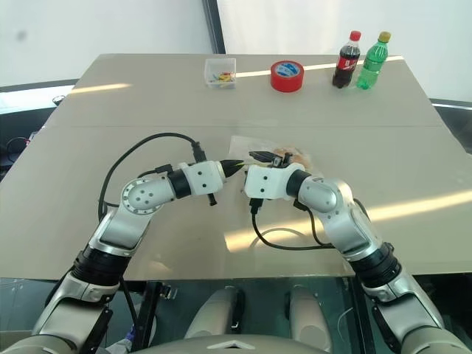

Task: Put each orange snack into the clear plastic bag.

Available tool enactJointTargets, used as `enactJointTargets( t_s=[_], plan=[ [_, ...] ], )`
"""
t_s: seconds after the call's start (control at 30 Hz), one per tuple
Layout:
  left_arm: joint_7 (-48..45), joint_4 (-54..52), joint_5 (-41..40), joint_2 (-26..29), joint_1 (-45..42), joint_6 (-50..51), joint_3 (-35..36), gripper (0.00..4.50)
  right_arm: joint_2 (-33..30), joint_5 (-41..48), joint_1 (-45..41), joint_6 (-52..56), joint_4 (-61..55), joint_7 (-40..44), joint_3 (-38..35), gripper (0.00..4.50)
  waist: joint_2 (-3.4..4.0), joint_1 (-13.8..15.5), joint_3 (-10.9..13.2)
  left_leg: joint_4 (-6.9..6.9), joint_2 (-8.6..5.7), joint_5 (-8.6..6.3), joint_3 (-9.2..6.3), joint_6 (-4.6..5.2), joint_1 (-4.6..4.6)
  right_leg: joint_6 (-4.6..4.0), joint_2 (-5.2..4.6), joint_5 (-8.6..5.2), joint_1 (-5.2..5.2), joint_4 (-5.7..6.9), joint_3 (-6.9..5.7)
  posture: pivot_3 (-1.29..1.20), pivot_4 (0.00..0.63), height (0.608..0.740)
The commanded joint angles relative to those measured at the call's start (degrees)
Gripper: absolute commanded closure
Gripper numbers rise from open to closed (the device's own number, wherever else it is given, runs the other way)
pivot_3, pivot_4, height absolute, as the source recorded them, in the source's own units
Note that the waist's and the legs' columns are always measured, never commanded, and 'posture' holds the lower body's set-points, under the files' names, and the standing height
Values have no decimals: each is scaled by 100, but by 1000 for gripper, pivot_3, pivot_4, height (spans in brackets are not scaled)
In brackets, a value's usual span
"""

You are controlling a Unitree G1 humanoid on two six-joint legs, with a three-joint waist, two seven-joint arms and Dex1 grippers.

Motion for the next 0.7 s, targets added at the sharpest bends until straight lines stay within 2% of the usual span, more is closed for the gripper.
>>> enactJointTargets(
  t_s=[0.03,0.07,0.5,0.6,0.63,0.7],
  plan=[
    [29,-181,-6,-6,-17,-61,5,4500,33,-58,-126,-162,-86,-47,-45,3095,0,0,0,0,0,0,0,0,0,0,0,0,0,0,0,0,150,740],
    [28,-168,-3,-8,-31,-63,1,4500,26,-82,-131,-188,-69,-47,-39,3504,0,0,0,0,0,0,0,0,0,0,0,0,0,0,0,0,150,740],
    [44,-139,17,-24,-56,-63,-4,4500,54,-133,-172,-364,75,-20,-52,3504,0,-1,0,0,0,0,0,0,0,0,0,0,0,0,0,0,150,740],
    [43,-160,12,-27,-37,-43,11,4500,59,-127,-178,-360,52,-7,-51,4223,0,-1,0,0,0,0,0,0,0,0,0,0,0,0,0,0,150,740],
    [42,-162,12,-27,-33,-38,12,4500,60,-129,-181,-361,47,-7,-52,4366,0,-1,0,0,0,0,0,0,0,0,0,0,0,0,0,0,150,740],
    [40,-160,14,-28,-30,-36,11,4500,61,-132,-185,-363,39,-1,-56,4366,0,-1,0,0,-1,0,0,0,0,0,0,0,0,0,0,0,150,740]
  ],
)
